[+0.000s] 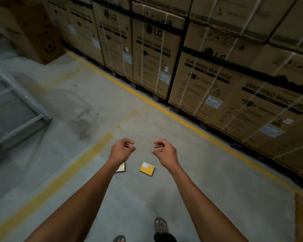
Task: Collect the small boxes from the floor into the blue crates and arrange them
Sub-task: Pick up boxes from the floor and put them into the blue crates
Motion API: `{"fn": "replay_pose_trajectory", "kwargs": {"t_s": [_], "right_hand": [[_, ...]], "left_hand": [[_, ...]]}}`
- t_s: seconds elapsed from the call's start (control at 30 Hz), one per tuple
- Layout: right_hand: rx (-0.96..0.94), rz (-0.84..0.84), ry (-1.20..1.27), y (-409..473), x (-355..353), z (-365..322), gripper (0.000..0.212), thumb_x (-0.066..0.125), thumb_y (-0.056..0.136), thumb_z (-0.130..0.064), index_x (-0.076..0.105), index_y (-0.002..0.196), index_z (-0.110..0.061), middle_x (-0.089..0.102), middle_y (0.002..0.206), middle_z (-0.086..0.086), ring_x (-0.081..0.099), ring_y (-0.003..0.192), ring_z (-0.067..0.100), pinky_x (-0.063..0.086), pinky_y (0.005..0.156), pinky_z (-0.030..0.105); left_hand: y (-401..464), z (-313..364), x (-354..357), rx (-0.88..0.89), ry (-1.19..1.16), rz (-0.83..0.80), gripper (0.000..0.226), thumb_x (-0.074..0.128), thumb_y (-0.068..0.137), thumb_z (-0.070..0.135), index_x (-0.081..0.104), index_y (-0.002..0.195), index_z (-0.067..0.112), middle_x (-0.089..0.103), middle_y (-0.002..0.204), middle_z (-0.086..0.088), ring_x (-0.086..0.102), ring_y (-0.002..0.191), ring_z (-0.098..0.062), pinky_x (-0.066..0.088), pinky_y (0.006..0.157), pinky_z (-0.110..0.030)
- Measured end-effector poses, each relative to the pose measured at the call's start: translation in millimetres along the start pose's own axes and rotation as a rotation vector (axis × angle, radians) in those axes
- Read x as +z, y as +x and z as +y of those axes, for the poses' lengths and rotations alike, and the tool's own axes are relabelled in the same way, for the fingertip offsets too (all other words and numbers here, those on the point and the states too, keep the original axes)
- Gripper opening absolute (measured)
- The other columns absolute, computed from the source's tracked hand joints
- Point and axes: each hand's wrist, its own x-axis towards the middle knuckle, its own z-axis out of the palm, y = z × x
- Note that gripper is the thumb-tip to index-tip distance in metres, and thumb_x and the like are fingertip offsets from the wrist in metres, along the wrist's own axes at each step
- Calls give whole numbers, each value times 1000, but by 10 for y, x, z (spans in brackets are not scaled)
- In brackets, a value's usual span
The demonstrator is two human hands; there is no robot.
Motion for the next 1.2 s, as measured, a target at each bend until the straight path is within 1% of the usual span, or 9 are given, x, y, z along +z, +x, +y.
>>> {"fn": "replay_pose_trajectory", "kwargs": {"t_s": [0.13,0.23,0.37,0.43,0.5,0.63,0.73,0.8,1.2], "right_hand": [[-33,-120,-31,394,40,172,32,82,78,-1,72,101,-21,73,95,2,61,64,6,55,74,19],[-50,-194,-82,672,132,360,32,83,79,-4,71,101,-23,71,94,-1,63,68,8,56,74,20],[-71,-268,-149,1046,425,711,35,84,79,-9,69,108,-24,70,94,-4,66,80,19,53,71,17],[-82,-308,-184,1262,624,955,39,84,80,-10,67,113,-22,69,96,-2,61,79,16,50,65,11],[-105,-345,-236,1499,846,1261,44,85,81,-12,64,119,-20,68,99,0,58,79,13,48,61,8],[-129,-398,-365,1960,1320,2061,52,85,82,-23,57,126,-24,64,104,-4,59,86,12,46,64,10],[-150,-443,-455,2269,1688,2804,57,85,80,-32,54,128,-29,63,106,-10,62,95,15,56,83,35],[-147,-490,-508,2461,1908,3286,62,85,78,-37,52,130,-31,62,108,-12,62,102,17,56,89,41],[-90,-474,-631,3336,3052,5753,85,90,73,-45,45,143,-25,60,122,-3,51,127,22,49,99,42]], "left_hand": [[147,-108,109,-60,38,107,12,77,84,20,74,93,29,71,70,15,68,71,-13,56,77,-35],[267,-267,206,-95,70,153,14,73,86,18,74,95,29,72,72,20,69,73,-7,53,72,-28],[550,-602,364,-112,114,165,17,72,89,15,71,97,29,73,75,10,69,72,-2,46,61,-18],[770,-858,462,-111,147,152,18,71,90,13,70,100,28,73,77,9,67,67,4,41,54,-7],[1025,-1195,564,-107,178,152,17,71,91,13,69,104,24,72,78,9,66,67,6,41,54,-6],[1556,-2038,791,-108,241,131,23,78,89,18,68,110,24,70,88,8,67,78,-9,45,62,-15],[1942,-2787,1020,-100,298,111,32,80,88,22,65,116,25,67,100,6,67,84,-17,54,75,-31],[2185,-3317,1184,-77,368,81,41,80,87,24,61,122,26,64,109,3,68,85,-20,56,83,-39],[3473,-5822,1924,-45,677,-23,69,81,85,24,49,145,17,57,136,-10,60,118,-36,53,97,-48]]}}
